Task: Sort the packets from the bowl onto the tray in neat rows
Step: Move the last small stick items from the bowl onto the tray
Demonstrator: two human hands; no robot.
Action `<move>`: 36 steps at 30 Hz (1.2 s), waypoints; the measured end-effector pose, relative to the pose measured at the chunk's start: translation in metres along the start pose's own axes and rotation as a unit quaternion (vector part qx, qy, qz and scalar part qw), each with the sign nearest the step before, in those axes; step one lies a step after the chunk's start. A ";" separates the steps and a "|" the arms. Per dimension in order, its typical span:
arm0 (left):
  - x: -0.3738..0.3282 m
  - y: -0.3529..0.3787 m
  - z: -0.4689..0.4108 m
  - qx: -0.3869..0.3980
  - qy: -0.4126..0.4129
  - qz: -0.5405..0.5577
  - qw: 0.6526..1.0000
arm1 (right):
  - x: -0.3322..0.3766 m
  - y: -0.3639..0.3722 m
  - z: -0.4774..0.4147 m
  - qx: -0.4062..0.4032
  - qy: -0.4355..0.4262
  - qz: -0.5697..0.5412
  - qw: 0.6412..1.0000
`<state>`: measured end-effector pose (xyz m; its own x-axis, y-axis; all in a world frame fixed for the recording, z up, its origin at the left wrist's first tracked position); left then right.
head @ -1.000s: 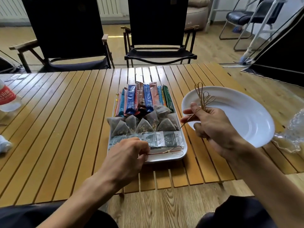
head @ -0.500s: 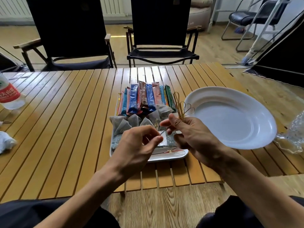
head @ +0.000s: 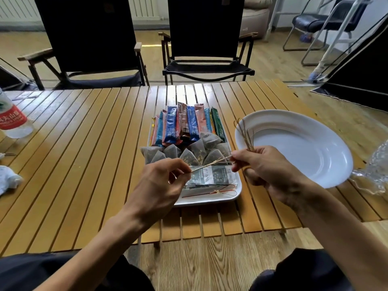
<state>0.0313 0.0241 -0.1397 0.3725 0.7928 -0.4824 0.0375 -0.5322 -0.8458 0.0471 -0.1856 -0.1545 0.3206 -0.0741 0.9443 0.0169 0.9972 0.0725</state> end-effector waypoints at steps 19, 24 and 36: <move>-0.006 0.012 0.010 0.023 0.030 -0.061 0.997 | 0.006 0.008 0.006 0.018 -0.064 0.078 0.995; -0.008 0.000 -0.006 -0.004 -0.070 0.169 0.983 | -0.008 0.043 0.015 0.150 -0.027 0.095 0.984; 0.025 -0.022 -0.004 0.045 -0.164 0.206 0.964 | -0.011 0.047 0.014 0.169 -0.042 0.106 0.979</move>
<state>0.0431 0.0545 -0.1328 0.0248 0.5794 -0.8147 -0.1365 -0.8053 -0.5769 0.0316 -0.1382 -0.1569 0.2042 0.1190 0.9717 -0.3611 0.9317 -0.0382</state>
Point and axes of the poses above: each hand's wrist, its own z-axis away from the middle knuckle, its own y-axis out of the palm, x = y × z, the point moved 7 cm from there along -z, towards the middle knuckle, and after that the axes turned 12 degrees about -z, right-handed, at the moved point
